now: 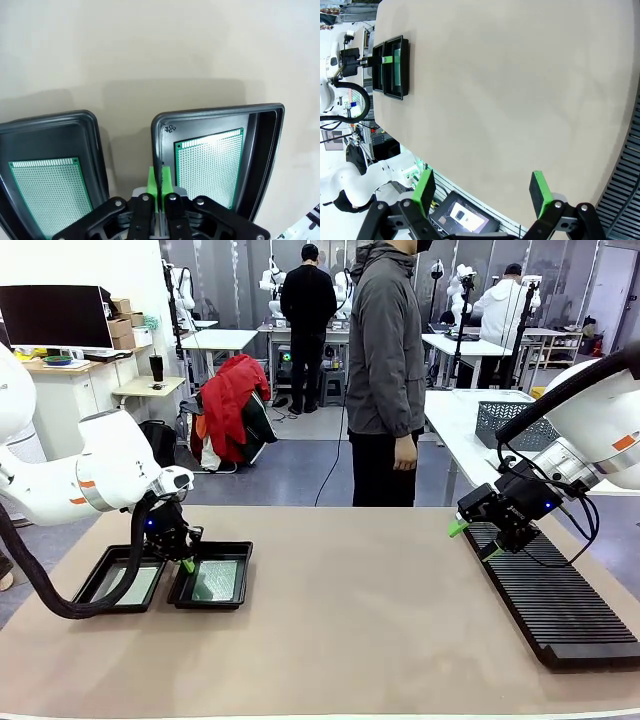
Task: Inspect and transfer BCBs to ESD trays.
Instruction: Pick up the ESD tray and place it on the left side of the table.
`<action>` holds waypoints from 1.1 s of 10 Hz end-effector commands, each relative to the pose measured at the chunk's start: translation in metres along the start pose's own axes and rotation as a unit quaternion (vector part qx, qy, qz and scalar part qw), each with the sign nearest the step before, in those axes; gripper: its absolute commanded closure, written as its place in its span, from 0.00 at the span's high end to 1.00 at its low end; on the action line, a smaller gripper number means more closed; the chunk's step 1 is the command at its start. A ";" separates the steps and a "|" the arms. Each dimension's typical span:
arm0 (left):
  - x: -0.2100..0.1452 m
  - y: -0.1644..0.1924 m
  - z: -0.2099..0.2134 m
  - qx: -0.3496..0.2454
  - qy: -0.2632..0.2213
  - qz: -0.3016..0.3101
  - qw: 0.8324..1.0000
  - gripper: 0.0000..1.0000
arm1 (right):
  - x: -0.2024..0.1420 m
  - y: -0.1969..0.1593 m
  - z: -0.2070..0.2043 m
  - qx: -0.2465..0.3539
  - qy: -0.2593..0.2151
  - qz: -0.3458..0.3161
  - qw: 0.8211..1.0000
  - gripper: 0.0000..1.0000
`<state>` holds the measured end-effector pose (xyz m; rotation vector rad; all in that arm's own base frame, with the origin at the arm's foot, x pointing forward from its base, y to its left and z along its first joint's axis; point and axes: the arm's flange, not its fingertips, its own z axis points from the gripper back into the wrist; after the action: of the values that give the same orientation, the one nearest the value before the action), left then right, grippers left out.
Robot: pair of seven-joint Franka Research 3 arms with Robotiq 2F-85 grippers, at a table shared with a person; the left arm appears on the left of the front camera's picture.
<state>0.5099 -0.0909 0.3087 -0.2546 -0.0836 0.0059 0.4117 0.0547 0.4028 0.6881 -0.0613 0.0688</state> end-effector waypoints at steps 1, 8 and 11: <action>0.000 0.000 0.001 0.000 -0.001 -0.001 1.000 0.04 | -0.001 0.002 -0.001 -0.001 -0.004 -0.008 1.000 1.00; -0.006 -0.010 0.009 0.026 0.007 0.005 1.000 0.39 | -0.001 0.002 -0.001 -0.001 -0.004 -0.008 1.000 1.00; -0.012 -0.026 0.025 0.061 0.012 0.005 0.998 0.41 | -0.001 0.002 -0.001 -0.001 -0.004 -0.008 1.000 1.00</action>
<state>0.5030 -0.1041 0.3296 -0.1643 -0.0696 0.0133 0.4117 0.0547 0.4028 0.6881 -0.0613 0.0688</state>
